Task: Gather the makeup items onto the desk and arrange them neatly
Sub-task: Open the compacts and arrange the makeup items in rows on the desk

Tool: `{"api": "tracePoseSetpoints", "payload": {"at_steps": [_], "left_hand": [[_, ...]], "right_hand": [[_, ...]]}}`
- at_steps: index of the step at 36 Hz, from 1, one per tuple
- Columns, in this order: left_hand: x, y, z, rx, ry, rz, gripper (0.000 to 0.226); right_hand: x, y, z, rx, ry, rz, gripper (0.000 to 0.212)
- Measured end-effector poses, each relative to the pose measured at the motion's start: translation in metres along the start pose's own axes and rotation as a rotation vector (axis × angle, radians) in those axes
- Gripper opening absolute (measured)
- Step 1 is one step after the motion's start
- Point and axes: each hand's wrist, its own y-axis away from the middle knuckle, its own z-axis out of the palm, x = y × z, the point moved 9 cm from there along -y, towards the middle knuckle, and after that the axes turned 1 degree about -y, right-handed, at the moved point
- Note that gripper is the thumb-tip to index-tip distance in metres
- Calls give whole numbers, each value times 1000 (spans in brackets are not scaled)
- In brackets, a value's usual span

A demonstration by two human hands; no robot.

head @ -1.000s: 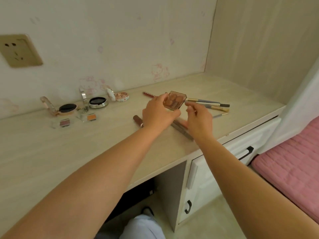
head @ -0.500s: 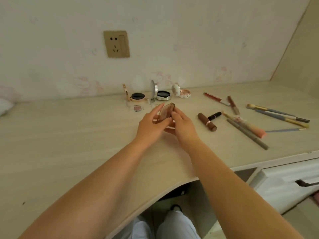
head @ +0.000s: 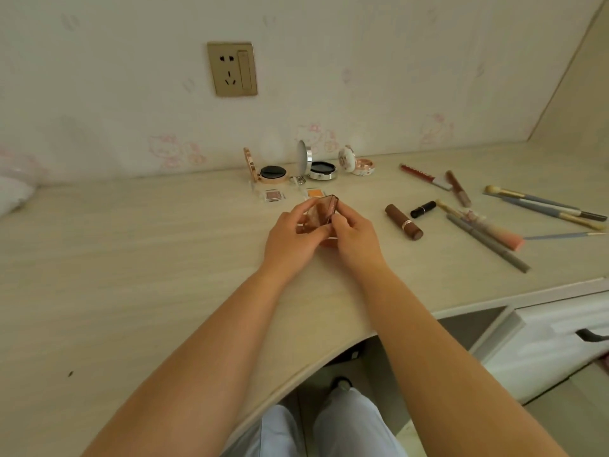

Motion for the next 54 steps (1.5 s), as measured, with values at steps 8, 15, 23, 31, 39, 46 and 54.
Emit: {"api": "tracePoseSetpoints", "payload": {"at_steps": [8,15,23,31,39,46,54], "left_hand": [[-6,1,-6,41,126,-40,42],[-10,-2,-7,81,195,-48,47],[-16,-4,-13,155,218,-100,41],[-17,-4,-13,163,259,-109,44],[-18,-4,-12,183,424,-137,19],[-20,-5,-11,192,446,-140,23],[-18,-8,-15,224,110,-86,35]], "right_hand": [[4,-1,-6,5,-90,43,45],[10,-2,-11,103,-173,99,41],[-3,0,3,-46,53,-16,43],[6,-5,-12,130,110,7,47],[9,-4,-18,204,131,33,38],[6,-1,-24,289,267,36,31],[6,-4,-29,335,514,52,32]]}}
